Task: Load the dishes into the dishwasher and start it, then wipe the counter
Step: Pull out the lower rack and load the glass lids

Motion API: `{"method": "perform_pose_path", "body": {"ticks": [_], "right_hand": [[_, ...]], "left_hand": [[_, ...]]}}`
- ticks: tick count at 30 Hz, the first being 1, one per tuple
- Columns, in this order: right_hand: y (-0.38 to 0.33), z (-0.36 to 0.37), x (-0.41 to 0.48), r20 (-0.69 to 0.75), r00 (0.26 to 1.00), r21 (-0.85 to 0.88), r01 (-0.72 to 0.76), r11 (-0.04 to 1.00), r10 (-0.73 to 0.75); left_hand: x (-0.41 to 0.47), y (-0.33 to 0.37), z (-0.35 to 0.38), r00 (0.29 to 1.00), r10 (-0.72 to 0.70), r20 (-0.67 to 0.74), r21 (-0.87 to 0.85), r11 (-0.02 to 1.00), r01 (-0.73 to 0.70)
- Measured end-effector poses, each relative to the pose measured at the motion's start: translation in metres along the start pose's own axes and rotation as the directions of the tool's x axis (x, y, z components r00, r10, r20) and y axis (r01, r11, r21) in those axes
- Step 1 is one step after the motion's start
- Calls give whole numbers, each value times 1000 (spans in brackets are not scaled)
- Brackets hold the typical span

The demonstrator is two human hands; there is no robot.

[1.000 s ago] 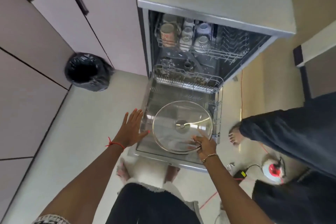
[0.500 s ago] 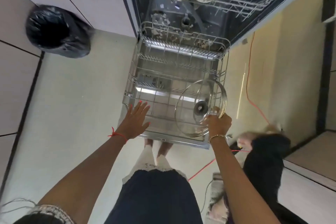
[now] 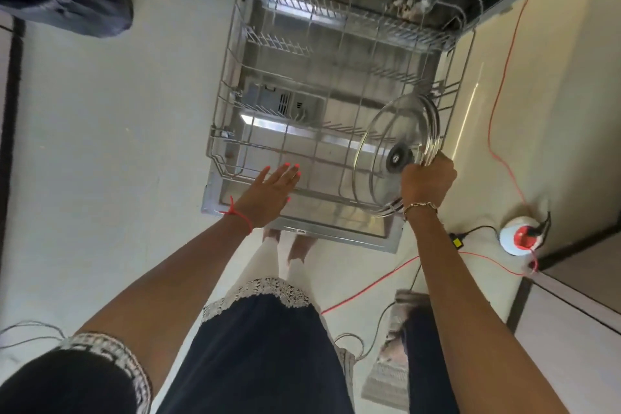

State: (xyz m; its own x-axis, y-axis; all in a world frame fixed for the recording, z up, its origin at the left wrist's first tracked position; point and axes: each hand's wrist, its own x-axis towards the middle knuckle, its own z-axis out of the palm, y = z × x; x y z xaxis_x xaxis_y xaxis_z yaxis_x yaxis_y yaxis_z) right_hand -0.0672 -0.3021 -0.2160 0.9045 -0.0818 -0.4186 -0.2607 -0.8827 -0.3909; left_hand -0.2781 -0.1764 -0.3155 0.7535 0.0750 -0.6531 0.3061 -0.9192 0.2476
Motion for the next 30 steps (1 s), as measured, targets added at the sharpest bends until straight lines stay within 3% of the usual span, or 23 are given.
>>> {"method": "perform_pose_path", "body": {"ticks": [5, 14, 24, 30], "right_hand": [[6, 22, 9, 27, 999, -71, 47, 996, -45], [8, 38, 8, 35, 996, -125, 82, 989, -78], [9, 40, 17, 47, 997, -123, 59, 991, -53], [-9, 64, 27, 107, 985, -179, 154, 972, -137]], "left_hand": [[8, 6, 20, 994, 95, 48, 3, 995, -95], [11, 7, 32, 993, 115, 4, -200, 973, -112], [11, 8, 33, 993, 112, -38, -258, 959, -118], [11, 7, 37, 991, 115, -72, -256, 958, -130]]}}
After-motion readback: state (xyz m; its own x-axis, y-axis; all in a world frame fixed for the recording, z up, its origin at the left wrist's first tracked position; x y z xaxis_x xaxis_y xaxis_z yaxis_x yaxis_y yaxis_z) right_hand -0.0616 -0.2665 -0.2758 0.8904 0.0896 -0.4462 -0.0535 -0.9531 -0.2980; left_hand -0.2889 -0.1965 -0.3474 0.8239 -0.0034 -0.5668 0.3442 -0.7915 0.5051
